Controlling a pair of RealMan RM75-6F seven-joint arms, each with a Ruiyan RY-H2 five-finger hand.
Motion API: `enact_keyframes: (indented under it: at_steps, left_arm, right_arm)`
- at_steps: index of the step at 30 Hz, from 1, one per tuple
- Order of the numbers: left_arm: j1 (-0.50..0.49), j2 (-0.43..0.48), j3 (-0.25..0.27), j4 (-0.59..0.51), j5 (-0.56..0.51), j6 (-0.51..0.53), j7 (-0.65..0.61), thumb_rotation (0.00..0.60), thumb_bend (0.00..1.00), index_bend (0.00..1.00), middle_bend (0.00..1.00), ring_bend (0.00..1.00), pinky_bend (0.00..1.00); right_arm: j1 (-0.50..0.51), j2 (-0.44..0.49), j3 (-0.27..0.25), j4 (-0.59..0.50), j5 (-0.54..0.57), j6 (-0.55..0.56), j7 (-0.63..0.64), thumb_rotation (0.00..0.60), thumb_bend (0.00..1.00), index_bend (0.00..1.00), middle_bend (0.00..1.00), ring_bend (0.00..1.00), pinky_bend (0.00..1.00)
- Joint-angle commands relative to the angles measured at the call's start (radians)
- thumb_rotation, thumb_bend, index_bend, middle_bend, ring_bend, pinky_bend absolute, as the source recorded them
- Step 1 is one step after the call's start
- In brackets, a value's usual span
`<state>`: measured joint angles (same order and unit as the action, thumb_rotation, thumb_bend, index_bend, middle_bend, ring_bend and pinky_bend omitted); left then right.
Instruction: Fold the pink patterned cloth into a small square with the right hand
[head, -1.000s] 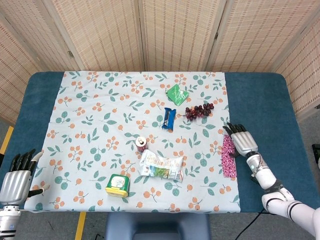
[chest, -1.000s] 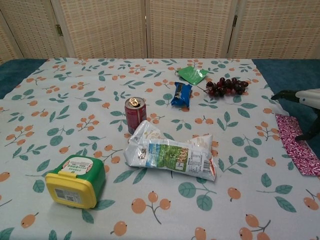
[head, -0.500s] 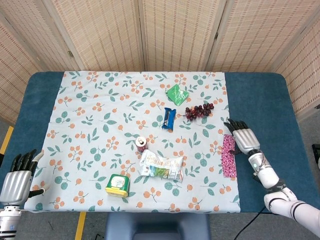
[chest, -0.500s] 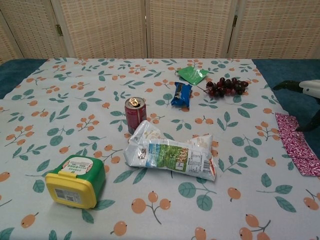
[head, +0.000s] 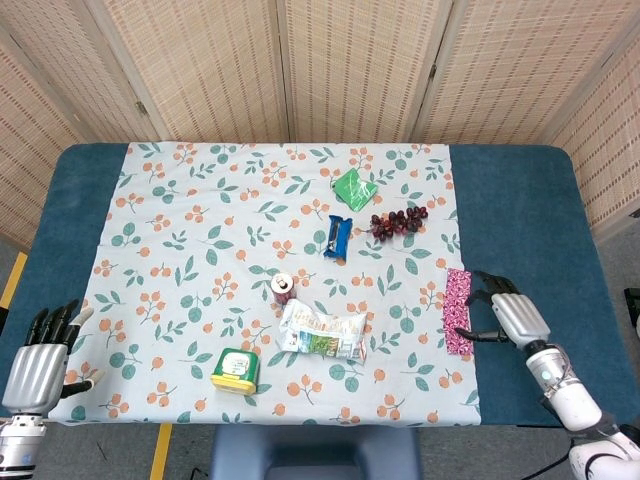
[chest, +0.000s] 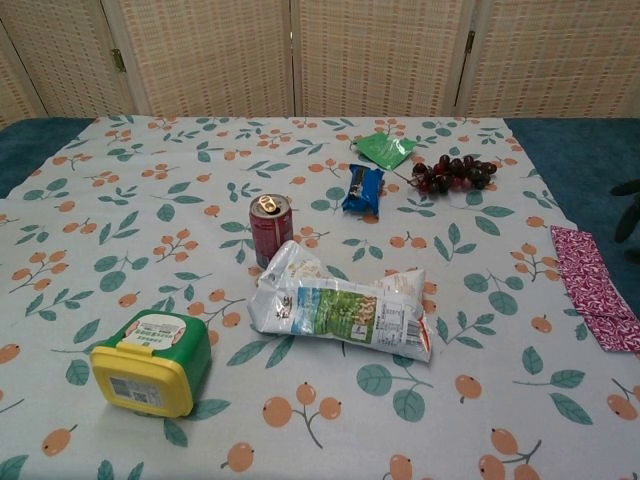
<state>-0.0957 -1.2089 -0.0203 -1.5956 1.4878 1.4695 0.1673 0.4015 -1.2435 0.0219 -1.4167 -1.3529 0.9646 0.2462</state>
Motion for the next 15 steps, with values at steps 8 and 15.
enact_keyframes:
  at_steps: [8,15]
  left_arm:
    - [0.004,-0.006,0.009,0.006,0.012,0.002,-0.010,0.600,0.19,0.18,0.07,0.10,0.00]
    - [0.005,-0.009,0.011,0.009,0.015,0.000,-0.016,0.600,0.19,0.18,0.07,0.10,0.00]
  right_arm:
    - [-0.006,-0.068,-0.018,0.098,0.001,-0.040,0.007,0.208,0.19,0.39,0.08,0.00,0.00]
    - [0.004,-0.117,-0.023,0.168,0.002,-0.077,0.000,0.205,0.19,0.39,0.08,0.00,0.00]
